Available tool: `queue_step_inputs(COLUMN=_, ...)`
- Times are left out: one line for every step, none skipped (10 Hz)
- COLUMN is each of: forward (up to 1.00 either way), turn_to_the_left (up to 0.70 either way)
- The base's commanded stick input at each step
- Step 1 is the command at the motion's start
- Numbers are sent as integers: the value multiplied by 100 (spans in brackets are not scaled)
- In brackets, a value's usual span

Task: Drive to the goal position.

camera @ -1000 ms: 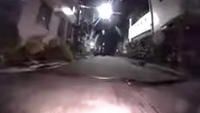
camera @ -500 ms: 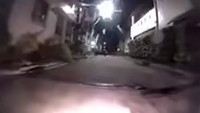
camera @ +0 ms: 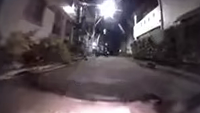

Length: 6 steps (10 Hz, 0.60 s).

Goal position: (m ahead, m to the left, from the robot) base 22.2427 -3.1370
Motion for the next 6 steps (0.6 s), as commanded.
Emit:
queue_step_inputs(forward=100, turn_to_the_left=0)
queue_step_inputs(forward=0, turn_to_the_left=0)
queue_step_inputs(forward=0, turn_to_the_left=0)
queue_step_inputs(forward=0, turn_to_the_left=0)
queue_step_inputs(forward=0, turn_to_the_left=0)
queue_step_inputs(forward=0, turn_to_the_left=0)
